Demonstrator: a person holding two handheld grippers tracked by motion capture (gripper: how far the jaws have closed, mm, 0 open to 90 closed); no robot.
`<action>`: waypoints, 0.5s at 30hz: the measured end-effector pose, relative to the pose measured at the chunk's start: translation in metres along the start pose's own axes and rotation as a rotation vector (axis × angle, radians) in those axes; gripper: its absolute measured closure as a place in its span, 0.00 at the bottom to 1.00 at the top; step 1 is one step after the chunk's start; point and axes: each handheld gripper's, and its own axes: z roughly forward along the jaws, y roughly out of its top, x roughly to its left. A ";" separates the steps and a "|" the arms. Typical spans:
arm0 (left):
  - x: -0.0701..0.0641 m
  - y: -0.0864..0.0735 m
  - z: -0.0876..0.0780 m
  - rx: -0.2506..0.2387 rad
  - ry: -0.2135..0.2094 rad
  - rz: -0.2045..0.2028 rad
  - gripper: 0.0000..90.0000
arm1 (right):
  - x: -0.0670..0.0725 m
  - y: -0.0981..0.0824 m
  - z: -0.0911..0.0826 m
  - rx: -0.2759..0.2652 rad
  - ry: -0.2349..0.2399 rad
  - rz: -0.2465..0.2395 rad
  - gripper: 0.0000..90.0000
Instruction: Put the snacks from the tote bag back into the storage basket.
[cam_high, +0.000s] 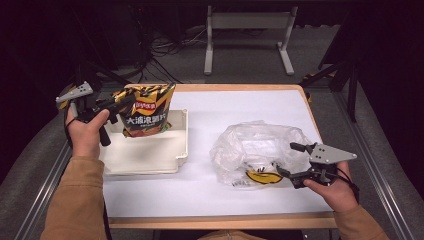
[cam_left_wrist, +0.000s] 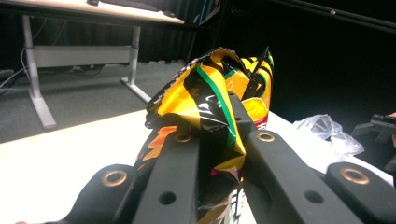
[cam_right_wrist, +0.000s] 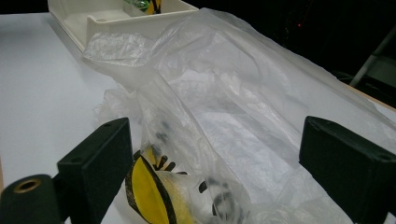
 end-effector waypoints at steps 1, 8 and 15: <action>0.001 -0.002 0.000 0.003 0.002 -0.005 0.95 | 0.000 0.000 0.000 0.000 0.002 0.000 0.11; 0.011 -0.013 0.003 0.008 0.000 -0.026 0.95 | 0.000 -0.002 0.003 0.008 0.011 0.001 0.11; 0.018 -0.020 0.008 0.030 -0.004 -0.038 0.95 | -0.002 -0.003 0.003 0.011 0.015 0.003 0.11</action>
